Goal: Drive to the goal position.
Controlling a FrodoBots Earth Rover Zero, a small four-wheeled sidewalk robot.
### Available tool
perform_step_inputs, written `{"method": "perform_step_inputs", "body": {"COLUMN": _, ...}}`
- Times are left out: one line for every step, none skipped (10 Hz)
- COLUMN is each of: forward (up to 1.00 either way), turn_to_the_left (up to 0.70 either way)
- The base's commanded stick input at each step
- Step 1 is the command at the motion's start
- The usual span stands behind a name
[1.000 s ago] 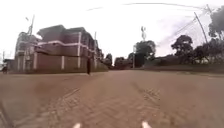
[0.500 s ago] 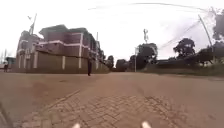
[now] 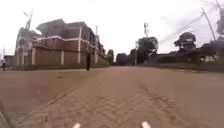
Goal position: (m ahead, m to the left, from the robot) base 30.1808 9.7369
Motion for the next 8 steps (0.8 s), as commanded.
{"method": "perform_step_inputs", "body": {"forward": 0.7, "turn_to_the_left": 0.0}}
{"method": "perform_step_inputs", "body": {"forward": 0.7, "turn_to_the_left": 0.0}}
{"method": "perform_step_inputs", "body": {"forward": 0.7, "turn_to_the_left": 0.0}}
{"method": "perform_step_inputs", "body": {"forward": 0.7, "turn_to_the_left": 0.0}}
{"method": "perform_step_inputs", "body": {"forward": 0.7, "turn_to_the_left": 0.0}}
{"method": "perform_step_inputs", "body": {"forward": 0.7, "turn_to_the_left": 0.09}}
{"method": "perform_step_inputs", "body": {"forward": 0.7, "turn_to_the_left": 0.1}}
{"method": "perform_step_inputs", "body": {"forward": 0.7, "turn_to_the_left": 0.16}}
